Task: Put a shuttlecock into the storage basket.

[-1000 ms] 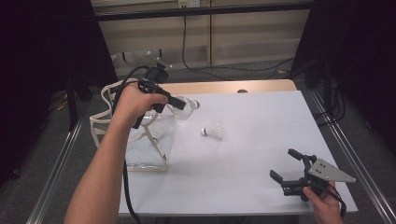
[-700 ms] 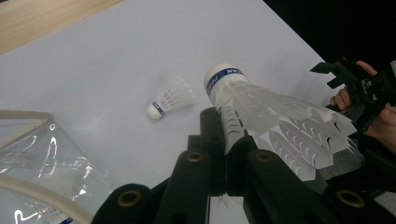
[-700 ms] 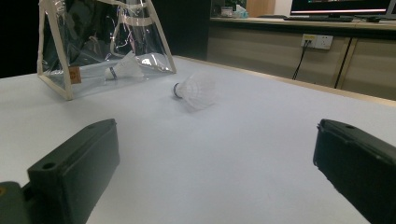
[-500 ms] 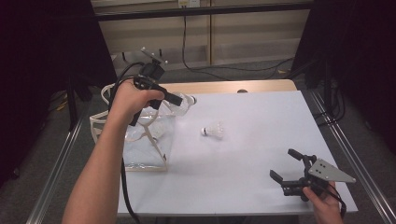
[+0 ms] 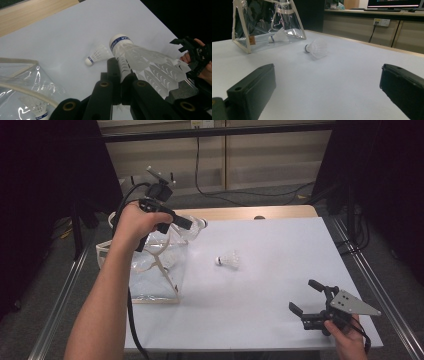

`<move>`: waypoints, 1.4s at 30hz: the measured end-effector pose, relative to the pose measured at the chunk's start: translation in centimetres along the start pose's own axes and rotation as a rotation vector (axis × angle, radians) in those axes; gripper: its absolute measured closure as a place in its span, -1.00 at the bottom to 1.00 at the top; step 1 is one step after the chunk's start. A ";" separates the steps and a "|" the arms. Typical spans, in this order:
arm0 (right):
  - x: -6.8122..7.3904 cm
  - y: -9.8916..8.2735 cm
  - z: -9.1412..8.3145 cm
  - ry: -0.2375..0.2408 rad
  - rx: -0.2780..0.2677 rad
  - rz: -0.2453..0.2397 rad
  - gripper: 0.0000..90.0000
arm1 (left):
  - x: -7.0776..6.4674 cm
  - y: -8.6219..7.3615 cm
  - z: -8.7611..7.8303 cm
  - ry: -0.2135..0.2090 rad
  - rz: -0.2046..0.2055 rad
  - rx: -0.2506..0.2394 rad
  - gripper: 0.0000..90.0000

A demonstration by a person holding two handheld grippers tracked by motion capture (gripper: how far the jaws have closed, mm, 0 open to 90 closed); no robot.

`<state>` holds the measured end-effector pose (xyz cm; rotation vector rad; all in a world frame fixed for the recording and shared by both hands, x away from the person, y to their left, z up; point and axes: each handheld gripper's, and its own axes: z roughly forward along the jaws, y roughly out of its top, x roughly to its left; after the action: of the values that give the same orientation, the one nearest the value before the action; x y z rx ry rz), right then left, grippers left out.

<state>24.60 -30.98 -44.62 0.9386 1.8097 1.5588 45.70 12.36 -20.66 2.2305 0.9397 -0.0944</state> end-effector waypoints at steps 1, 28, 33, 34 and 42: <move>0.0 0.0 0.0 0.000 0.000 0.001 -0.99 | 0.0 0.0 0.0 0.006 -0.008 -0.008 1.00; 0.0 0.0 0.0 0.001 0.001 -0.002 -0.99 | 0.8 0.3 -2.0 0.047 -0.027 -0.019 1.00; 0.0 0.0 0.0 0.001 0.002 -0.002 -0.99 | 1.1 0.3 -2.2 0.060 -0.032 -0.020 1.00; 0.0 0.0 0.0 0.001 0.002 0.001 -0.99 | 1.2 0.3 -2.2 0.060 -0.033 -0.017 1.00; 0.0 0.0 0.0 -0.001 0.000 0.000 -0.99 | 1.5 0.2 -2.8 0.074 -0.046 -0.026 1.00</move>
<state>24.60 -30.97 -44.61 0.9393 1.8088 1.5587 46.44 14.92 -18.94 2.2015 1.0266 -0.0205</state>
